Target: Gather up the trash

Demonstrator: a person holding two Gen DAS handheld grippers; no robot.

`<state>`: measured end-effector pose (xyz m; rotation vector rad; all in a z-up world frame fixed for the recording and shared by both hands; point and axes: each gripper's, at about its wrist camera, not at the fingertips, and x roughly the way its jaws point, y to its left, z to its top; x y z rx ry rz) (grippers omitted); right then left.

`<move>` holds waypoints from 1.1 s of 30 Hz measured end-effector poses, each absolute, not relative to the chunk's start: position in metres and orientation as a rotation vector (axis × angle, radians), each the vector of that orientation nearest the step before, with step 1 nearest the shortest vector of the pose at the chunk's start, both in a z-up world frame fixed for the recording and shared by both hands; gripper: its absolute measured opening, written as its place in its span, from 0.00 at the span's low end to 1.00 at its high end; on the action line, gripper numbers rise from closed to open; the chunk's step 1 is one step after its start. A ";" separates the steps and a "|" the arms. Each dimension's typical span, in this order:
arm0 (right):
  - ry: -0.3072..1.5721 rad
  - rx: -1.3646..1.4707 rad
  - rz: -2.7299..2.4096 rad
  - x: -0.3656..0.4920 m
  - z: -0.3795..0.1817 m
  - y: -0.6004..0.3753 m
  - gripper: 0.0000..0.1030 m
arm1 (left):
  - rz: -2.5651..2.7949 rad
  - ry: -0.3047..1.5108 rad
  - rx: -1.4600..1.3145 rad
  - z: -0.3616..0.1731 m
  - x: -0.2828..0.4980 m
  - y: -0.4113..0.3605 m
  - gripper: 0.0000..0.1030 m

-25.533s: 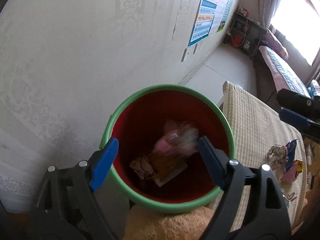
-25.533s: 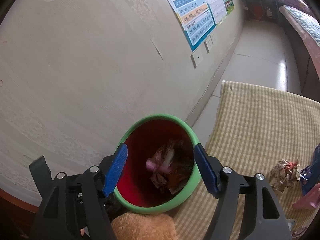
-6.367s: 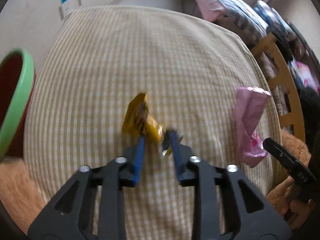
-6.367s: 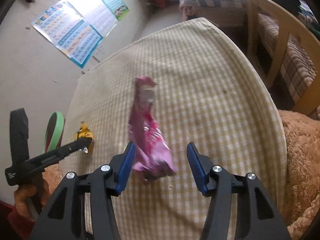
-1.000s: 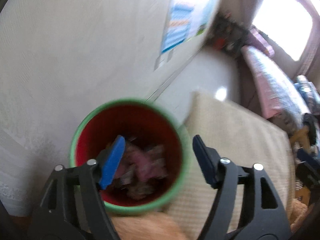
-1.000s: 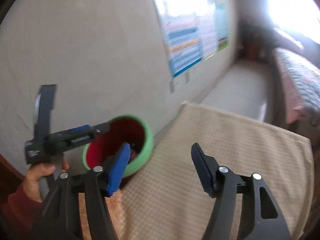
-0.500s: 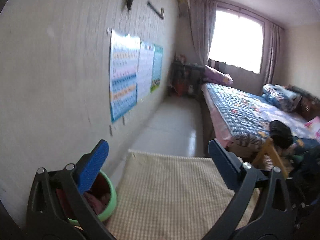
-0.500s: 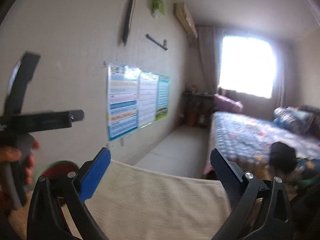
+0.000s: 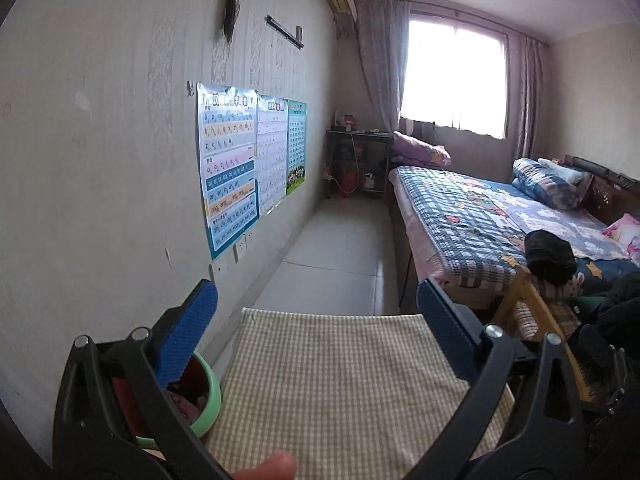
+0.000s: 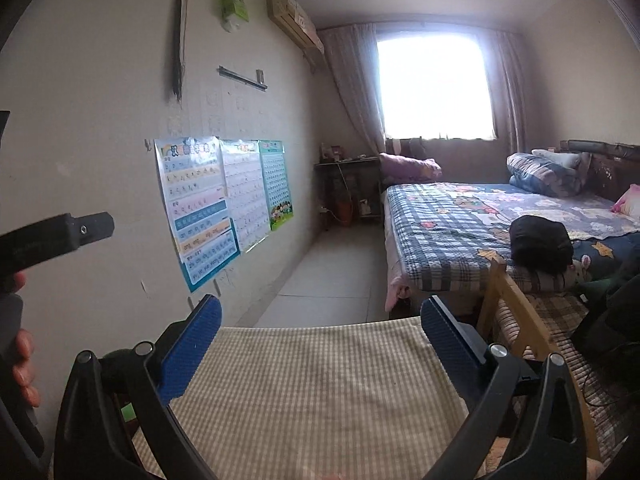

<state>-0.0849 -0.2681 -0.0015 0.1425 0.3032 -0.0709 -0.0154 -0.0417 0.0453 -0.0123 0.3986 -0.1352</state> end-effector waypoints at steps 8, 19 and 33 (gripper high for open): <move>0.320 0.129 -0.055 -0.078 -0.005 -0.259 0.94 | -0.105 0.419 0.001 0.042 -0.014 -0.037 0.95; 0.337 0.103 -0.033 -0.072 -0.009 -0.252 0.94 | -0.097 0.428 0.003 0.038 -0.013 -0.032 0.95; 0.383 0.112 -0.039 -0.070 -0.021 -0.259 0.94 | -0.115 0.456 0.019 0.032 -0.006 -0.036 0.95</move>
